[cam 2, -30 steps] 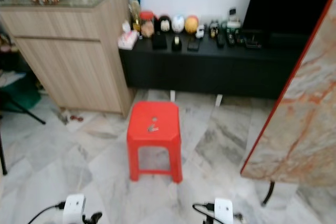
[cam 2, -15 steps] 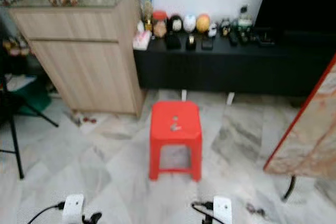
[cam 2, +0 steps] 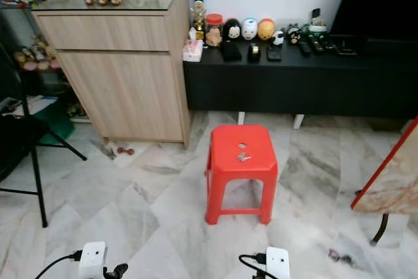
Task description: Hang keys on a hook
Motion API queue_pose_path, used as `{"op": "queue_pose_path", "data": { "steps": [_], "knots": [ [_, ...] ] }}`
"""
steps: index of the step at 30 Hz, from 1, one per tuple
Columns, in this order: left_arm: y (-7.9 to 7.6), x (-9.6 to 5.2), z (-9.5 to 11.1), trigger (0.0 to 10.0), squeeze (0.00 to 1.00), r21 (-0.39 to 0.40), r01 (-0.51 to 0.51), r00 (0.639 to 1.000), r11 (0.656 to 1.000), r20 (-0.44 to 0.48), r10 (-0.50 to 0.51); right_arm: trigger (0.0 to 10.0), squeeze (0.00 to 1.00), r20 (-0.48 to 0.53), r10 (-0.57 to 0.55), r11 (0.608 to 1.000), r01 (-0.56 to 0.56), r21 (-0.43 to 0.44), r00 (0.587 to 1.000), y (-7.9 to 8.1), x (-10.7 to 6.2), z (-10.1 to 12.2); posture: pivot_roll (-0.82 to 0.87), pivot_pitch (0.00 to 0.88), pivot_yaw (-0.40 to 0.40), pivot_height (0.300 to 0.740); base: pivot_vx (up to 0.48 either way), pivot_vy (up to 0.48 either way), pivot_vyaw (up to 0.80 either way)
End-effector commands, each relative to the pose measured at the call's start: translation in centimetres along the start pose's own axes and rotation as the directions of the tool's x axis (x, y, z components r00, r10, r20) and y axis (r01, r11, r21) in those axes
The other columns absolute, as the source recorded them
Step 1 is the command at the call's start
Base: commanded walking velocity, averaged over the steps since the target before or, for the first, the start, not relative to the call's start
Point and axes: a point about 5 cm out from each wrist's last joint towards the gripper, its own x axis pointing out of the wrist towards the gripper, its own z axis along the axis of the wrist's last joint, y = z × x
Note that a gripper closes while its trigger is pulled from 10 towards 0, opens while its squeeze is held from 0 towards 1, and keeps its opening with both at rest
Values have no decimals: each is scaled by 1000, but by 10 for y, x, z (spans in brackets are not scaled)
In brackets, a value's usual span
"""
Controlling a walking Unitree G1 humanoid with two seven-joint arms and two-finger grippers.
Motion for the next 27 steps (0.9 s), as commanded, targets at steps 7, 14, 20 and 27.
{"op": "queue_pose_path", "data": {
  "steps": [7, 14, 20, 27],
  "knots": [
    [-1, -1, -6, 10000, 0, 10, 9, 999, 1000, -32, -8, 10000, 0, -9, -6, 1000, 6, 0, 1000, -3, -1, -3, 3, 0, 22, 740, 0, 0, 0],
    [-1, -1, -6, 10000, 0, 18, 9, 999, 1000, -31, -9, 10000, 0, -6, -4, 1000, 4, -1, 1000, -2, -1, -3, 3, 0, 24, 740, 288, 0, 0],
    [-1, -1, -5, 10000, 0, 19, 11, 1000, 1000, -29, -10, 10000, 0, -7, 2, 1000, -2, -7, 1000, -2, -1, -3, 3, 0, 24, 740, 273, 0, 0],
    [-1, -1, -5, 10000, 0, 17, 12, 1000, 1000, -27, -11, 10000, 0, -2, 12, 1000, -12, -28, 1000, -1, 0, -1, 3, 0, 23, 740, 281, 0, 0]
  ]
}}
